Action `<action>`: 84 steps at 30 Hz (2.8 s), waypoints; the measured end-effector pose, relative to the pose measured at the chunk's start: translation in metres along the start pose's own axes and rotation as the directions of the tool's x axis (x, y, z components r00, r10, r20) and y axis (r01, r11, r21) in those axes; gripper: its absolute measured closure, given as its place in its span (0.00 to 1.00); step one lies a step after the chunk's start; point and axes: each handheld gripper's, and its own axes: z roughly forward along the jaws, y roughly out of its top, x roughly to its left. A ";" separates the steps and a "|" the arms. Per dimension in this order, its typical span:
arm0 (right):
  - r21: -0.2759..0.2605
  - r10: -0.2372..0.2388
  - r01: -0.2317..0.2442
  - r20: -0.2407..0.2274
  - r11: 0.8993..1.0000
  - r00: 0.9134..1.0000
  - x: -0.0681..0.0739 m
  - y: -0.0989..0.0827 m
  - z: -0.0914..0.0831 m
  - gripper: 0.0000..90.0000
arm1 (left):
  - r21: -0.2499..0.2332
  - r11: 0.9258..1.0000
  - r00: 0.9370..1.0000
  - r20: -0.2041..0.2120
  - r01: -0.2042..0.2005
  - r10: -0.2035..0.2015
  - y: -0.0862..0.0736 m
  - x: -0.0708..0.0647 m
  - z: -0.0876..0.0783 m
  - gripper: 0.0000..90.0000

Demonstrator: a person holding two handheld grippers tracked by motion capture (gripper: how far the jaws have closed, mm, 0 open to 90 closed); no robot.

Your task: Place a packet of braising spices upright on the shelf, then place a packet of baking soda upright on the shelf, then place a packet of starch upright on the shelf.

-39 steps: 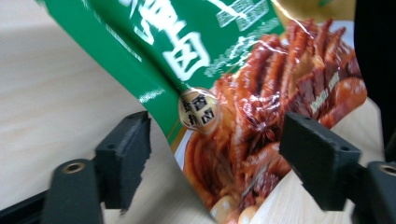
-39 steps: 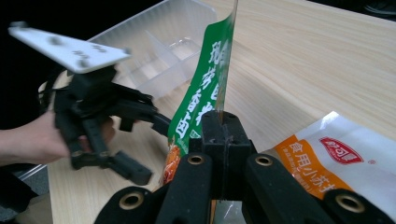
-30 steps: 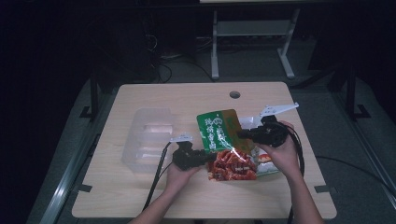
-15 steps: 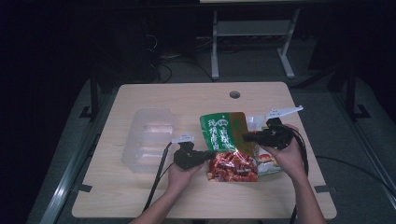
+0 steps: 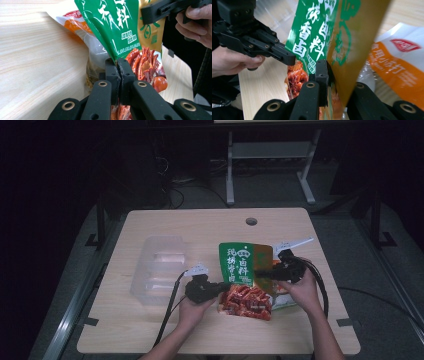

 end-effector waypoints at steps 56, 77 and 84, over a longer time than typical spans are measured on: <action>-0.077 -0.232 0.229 -0.021 0.970 0.973 0.075 0.083 0.005 1.00 | 0.099 0.957 0.959 -0.054 -0.272 0.278 -0.032 -0.030 -0.058 0.33; -0.077 -0.240 0.238 -0.014 0.968 0.971 0.072 0.104 0.006 1.00 | 0.104 0.953 0.956 -0.042 -0.286 0.292 -0.033 -0.032 -0.058 0.32; -0.076 -0.259 0.257 -0.016 0.963 0.966 0.075 0.119 0.008 1.00 | 0.098 0.958 0.961 -0.038 -0.270 0.275 -0.034 -0.033 -0.059 0.31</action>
